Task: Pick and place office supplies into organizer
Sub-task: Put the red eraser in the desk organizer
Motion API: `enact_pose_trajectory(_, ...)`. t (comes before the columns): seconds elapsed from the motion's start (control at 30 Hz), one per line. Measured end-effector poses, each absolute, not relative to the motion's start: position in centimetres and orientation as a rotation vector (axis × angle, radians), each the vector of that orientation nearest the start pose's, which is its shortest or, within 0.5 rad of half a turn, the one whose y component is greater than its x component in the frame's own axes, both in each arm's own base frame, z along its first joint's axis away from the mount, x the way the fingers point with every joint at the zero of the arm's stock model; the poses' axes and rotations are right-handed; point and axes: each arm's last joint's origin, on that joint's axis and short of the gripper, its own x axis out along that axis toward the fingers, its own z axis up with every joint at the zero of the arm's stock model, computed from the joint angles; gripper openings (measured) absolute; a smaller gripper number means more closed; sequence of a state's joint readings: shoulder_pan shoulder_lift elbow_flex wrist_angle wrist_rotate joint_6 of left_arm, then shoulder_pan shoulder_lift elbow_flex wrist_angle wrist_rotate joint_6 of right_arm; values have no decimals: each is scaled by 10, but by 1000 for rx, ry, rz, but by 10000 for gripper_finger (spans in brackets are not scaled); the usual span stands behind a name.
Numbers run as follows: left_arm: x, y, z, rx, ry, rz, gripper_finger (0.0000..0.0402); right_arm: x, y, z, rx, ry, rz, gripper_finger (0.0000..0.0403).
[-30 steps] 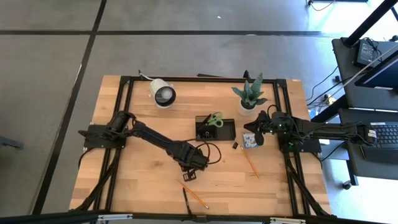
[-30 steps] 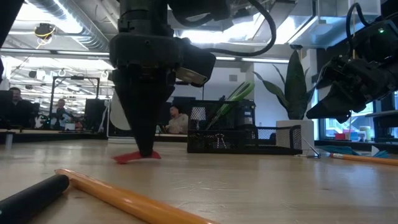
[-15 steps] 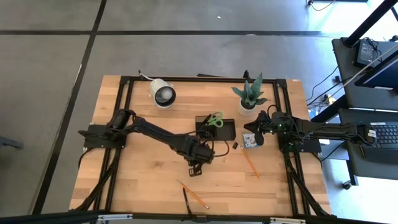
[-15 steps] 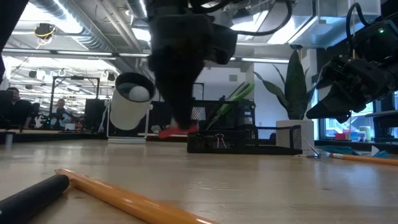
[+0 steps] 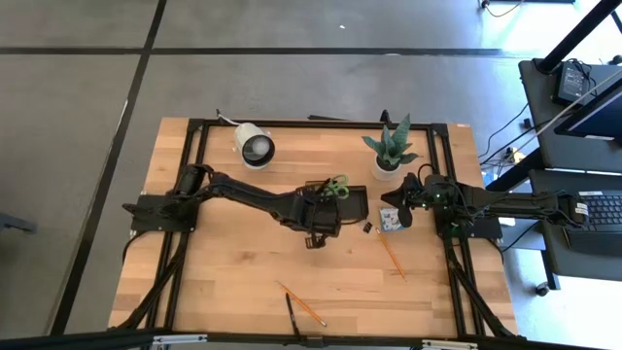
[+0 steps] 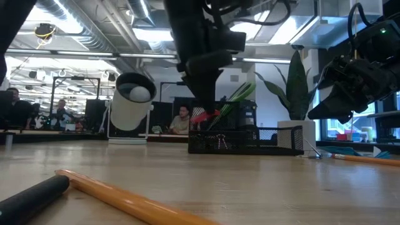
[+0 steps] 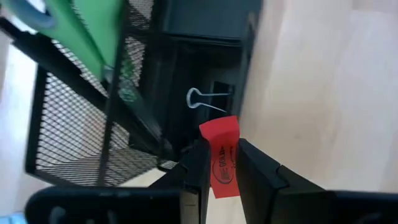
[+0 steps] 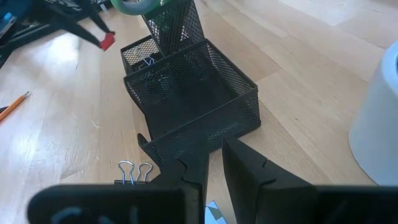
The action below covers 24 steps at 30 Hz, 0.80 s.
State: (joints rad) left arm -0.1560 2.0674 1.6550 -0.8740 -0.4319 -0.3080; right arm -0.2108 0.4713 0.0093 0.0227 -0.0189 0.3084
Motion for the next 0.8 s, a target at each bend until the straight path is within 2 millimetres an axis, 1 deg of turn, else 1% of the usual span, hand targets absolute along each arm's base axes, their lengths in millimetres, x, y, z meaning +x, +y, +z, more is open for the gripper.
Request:
enact_pose_trajectory(0.13,418,-47,202,106,1178,429,59,116,-24,127,352,405,-255,51)
enact_pose_trajectory(0.3,421,-41,203,147,1175,404,59,116,-24,127,351,405,-254,51)
enact_pose_trajectory(0.43,424,-37,199,186,1183,378,59,116,-24,127,351,406,-255,51)
enact_pose_trajectory(0.6,428,-34,184,245,1222,342,59,116,-24,126,351,412,-255,51)
enact_pose_trajectory(0.8,432,-27,171,248,1251,359,59,116,-24,126,352,413,-256,51)
